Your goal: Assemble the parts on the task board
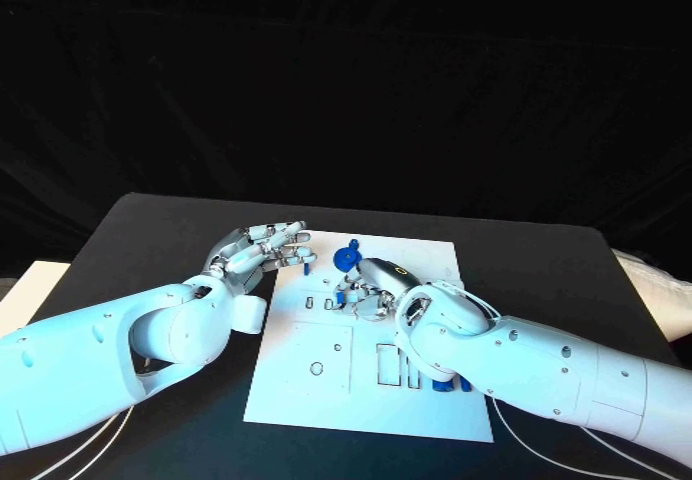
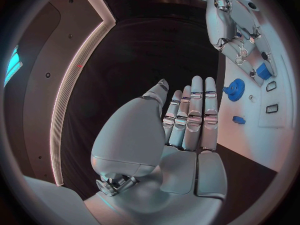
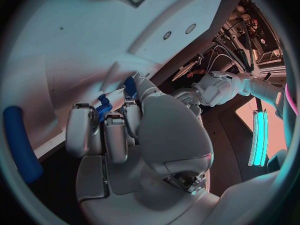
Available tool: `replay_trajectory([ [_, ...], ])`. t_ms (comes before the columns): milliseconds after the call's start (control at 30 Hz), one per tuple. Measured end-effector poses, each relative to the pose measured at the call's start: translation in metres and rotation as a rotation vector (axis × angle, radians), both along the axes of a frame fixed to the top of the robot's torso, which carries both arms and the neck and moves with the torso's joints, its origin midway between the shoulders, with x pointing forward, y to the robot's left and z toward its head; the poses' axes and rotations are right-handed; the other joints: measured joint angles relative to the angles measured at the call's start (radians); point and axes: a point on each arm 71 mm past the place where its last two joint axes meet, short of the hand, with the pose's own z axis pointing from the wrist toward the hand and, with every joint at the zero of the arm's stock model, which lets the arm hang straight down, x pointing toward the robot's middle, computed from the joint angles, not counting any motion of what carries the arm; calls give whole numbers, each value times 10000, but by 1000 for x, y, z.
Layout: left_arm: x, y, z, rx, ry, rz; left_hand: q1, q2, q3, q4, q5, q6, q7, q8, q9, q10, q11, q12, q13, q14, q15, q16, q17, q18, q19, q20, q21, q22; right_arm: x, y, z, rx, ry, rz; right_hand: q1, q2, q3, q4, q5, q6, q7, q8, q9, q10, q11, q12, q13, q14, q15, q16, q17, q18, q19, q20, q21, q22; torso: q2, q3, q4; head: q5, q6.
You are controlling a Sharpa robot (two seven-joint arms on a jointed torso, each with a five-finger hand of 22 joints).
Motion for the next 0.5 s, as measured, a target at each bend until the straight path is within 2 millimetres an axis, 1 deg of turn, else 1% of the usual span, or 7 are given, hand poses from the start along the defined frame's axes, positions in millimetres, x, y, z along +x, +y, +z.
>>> replay_trajectory([
  [200,0,0,0,-2,2,1,0,0,0,0,0,0,0,0,0,0,0,0,0,0,0,0,-1,0,0,0,0,0,-1,1,0,-148,-48,26,-54,-54,0,0,0,-6,1,-15,-23,-36,36,-63,-7,0,0,-41,5,0,0,0,0,-23,2,-1,2,-14,-15],
  [267,0,0,0,-1,2,3,0,0,-1,0,0,0,0,0,0,0,0,0,0,0,0,0,-1,-1,0,0,0,0,-2,1,0,-214,-79,42,-133,-133,0,0,-29,-56,51,-62,-29,-71,71,-141,-30,0,0,-42,8,0,-35,36,-41,-66,2,-1,6,-24,-20],
  [333,0,0,0,0,2,6,0,0,-1,0,0,0,0,0,0,0,0,0,0,0,0,0,-2,-1,0,0,0,0,-2,1,0,-275,-122,49,-186,-185,-3,4,-46,-114,109,-92,-54,-128,90,-249,-144,-5,5,-46,8,0,-73,2,-41,-101,2,-1,10,-33,-22],
  [367,0,0,0,0,3,8,0,0,-1,1,0,0,0,0,0,0,0,0,0,0,0,0,-2,-1,0,0,0,0,-2,1,0,-315,-153,52,-212,-211,-33,33,-46,-148,143,-133,-58,-160,90,-314,-231,-29,45,-49,8,0,-106,34,-75,-123,3,-1,12,-36,-23],
  [433,0,0,0,0,3,8,0,0,-1,1,0,0,0,0,0,0,0,0,0,0,0,0,-2,-1,0,0,0,0,-2,1,0,-368,-198,49,-266,-265,-60,61,-45,-205,199,-157,-87,-254,143,-451,-772,-1,75,-49,8,0,-107,35,-86,-168,4,-1,12,-38,-24],
  [467,0,0,0,0,3,8,0,0,-1,1,0,0,0,0,0,0,0,0,0,0,0,0,-2,-1,0,0,0,1,-2,1,0,-391,-220,50,-303,-302,-70,71,-44,-240,199,-193,-86,-269,129,-543,-1021,-1,75,-49,7,0,-128,56,-86,-184,4,-1,12,-38,-24],
  [500,0,0,0,1,5,9,0,0,-1,1,0,0,0,0,0,0,0,0,0,0,0,0,-2,-1,0,0,0,0,-3,2,0,-421,-246,55,-334,-333,-86,87,-44,-277,203,-224,-87,-313,172,-618,-1618,-1,75,-49,7,0,-143,71,-86,-196,5,-1,12,-39,-24],
])
